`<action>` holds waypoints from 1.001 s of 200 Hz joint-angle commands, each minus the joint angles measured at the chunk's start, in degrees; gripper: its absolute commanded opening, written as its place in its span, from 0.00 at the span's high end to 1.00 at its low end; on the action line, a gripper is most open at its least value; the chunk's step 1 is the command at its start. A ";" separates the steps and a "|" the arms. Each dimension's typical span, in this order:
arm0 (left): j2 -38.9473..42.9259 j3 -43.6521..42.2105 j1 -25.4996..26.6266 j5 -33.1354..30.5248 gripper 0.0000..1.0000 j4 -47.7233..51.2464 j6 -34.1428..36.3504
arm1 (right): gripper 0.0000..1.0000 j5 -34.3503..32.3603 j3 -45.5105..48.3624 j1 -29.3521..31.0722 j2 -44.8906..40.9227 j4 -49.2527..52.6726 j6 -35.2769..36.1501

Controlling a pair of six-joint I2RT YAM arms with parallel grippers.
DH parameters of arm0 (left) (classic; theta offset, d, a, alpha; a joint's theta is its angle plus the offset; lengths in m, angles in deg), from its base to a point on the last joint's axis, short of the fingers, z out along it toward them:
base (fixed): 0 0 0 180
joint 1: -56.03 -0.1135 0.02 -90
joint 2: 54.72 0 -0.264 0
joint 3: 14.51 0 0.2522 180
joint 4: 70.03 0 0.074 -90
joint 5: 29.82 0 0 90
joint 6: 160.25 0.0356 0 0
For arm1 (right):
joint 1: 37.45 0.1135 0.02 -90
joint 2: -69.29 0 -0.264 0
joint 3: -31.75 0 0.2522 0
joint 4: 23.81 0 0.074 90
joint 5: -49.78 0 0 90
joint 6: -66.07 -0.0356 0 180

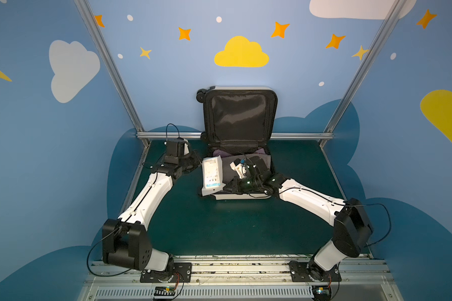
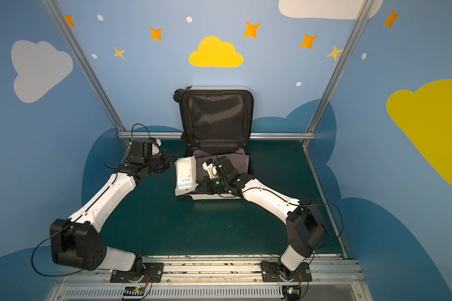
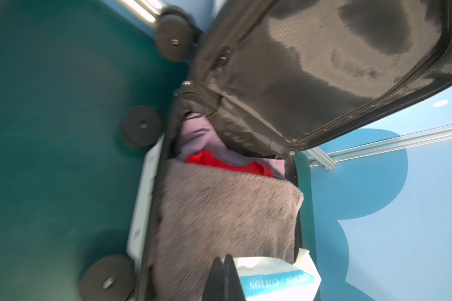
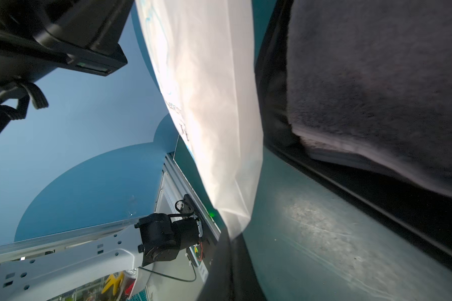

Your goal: Pack the luggage

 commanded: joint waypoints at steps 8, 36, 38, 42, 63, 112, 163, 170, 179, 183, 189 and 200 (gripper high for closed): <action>-8.16 7.78 3.58 -2.57 0.97 -1.48 -0.09 | 1.00 3.64 1.50 -5.00 -2.50 3.16 2.32; -18.05 16.59 6.22 -2.46 0.97 -1.44 -0.62 | 1.00 5.64 2.30 -10.49 -3.10 5.73 4.15; -18.83 17.31 6.46 -2.42 0.97 -1.37 -0.66 | 1.00 5.85 2.40 -10.87 -3.10 5.88 4.24; -20.30 18.75 6.74 -2.34 0.97 -1.24 -0.68 | 1.00 6.10 2.53 -11.68 -3.12 6.05 4.49; -27.53 26.04 8.23 -2.31 0.97 0.31 -0.59 | 1.00 8.00 3.33 -15.47 -2.51 6.93 5.26; -38.89 37.79 9.57 -2.56 0.97 4.41 -0.32 | 1.00 10.57 4.78 -20.56 0.64 6.66 6.21; -42.49 42.33 9.62 -3.07 0.77 7.86 0.75 | 1.00 11.44 6.27 -22.96 0.87 5.59 5.75; -42.42 42.77 9.47 -3.42 0.68 8.51 1.21 | 1.00 11.43 5.72 -23.00 0.61 6.16 5.94; -42.25 43.11 9.34 -3.76 0.55 9.13 1.73 | 1.00 11.39 4.92 -23.09 0.36 6.96 6.25; -42.08 43.16 9.23 -3.78 0.48 9.32 1.93 | 1.00 11.42 4.37 -23.09 0.33 7.37 6.36; -41.78 43.16 9.11 -3.95 0.38 9.57 2.17 | 1.00 11.53 3.57 -23.09 0.25 8.13 6.62; -40.98 43.16 8.89 -4.57 0.21 10.16 2.81 | 0.99 11.42 2.06 -23.09 0.00 8.93 6.84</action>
